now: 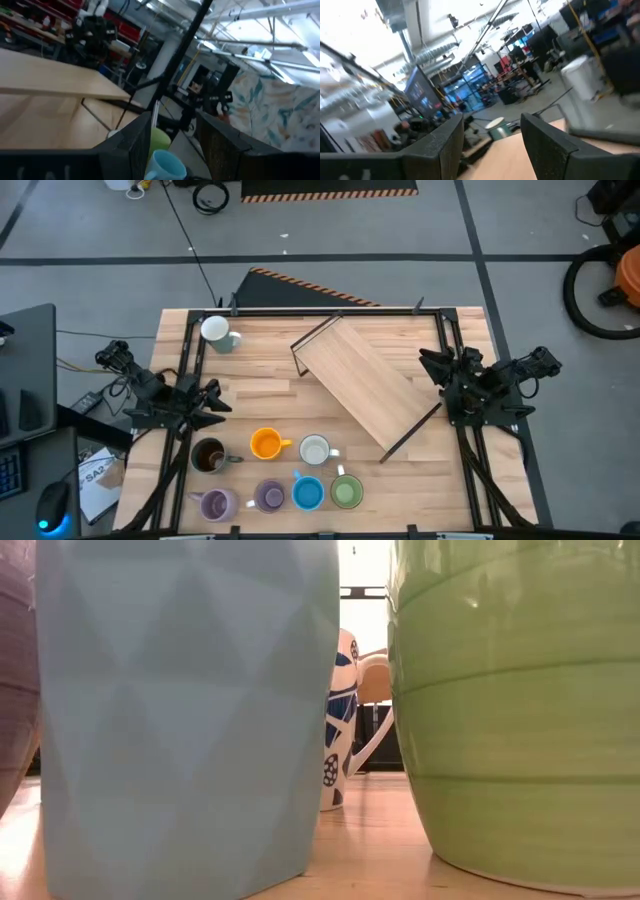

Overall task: Place coffee mugs
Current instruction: Put the yellow mug on the shelf

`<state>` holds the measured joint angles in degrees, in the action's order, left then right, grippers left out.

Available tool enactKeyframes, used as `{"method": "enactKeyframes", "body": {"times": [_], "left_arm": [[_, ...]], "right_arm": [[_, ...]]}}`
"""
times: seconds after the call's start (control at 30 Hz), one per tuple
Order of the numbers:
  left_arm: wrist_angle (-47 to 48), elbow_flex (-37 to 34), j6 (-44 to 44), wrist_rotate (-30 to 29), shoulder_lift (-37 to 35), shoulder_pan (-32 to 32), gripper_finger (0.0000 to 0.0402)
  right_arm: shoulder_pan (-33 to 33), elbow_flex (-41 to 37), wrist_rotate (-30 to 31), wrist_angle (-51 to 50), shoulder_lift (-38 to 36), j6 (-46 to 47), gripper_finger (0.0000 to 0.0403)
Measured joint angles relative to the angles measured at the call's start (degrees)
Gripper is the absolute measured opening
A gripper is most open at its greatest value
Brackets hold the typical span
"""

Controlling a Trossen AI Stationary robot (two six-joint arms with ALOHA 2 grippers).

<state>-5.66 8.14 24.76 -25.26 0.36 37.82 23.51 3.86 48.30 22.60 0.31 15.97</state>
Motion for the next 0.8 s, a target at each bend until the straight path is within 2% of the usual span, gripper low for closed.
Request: {"method": "enactKeyframes", "body": {"times": [0.1,0.2,0.27,0.37,0.5,0.57,0.7,0.8], "left_arm": [[0.0,0.0,-0.1,-3.9,0.0,0.0,0.0167],[0.3,0.0,-1.2,-9.7,0.0,0.0,0.0167],[0.5,0.0,-1.4,-11.6,0.0,0.0,0.0167],[-0.5,0.0,-3.4,-11.7,0.0,0.0,0.0167],[-0.4,2.1,-10.7,-10.3,0.0,-0.2,0.0167],[3.6,4.4,-11.4,-10.1,0.0,-0.2,0.0167],[14.9,9.6,-5.8,-10.0,0.8,-0.2,0.0167],[19.9,12.2,-1.0,-8.6,3.2,-0.2,0.0167]], "right_arm": [[0.0,0.0,0.0,-0.1,0.0,2.8,0.0203],[0.0,0.0,0.2,-0.1,0.0,0.2,0.0203],[0.0,0.0,0.7,-0.1,0.0,-1.6,0.0203],[0.0,0.0,0.4,1.5,0.0,-5.7,0.0203],[0.0,0.0,-6.6,9.1,0.0,-15.0,0.0203],[0.0,0.0,-10.5,12.5,0.0,-17.3,0.0203],[0.0,0.0,-17.3,13.1,0.1,-15.8,0.0203],[0.0,0.6,-18.1,12.7,1.1,-18.9,0.0203]]}}
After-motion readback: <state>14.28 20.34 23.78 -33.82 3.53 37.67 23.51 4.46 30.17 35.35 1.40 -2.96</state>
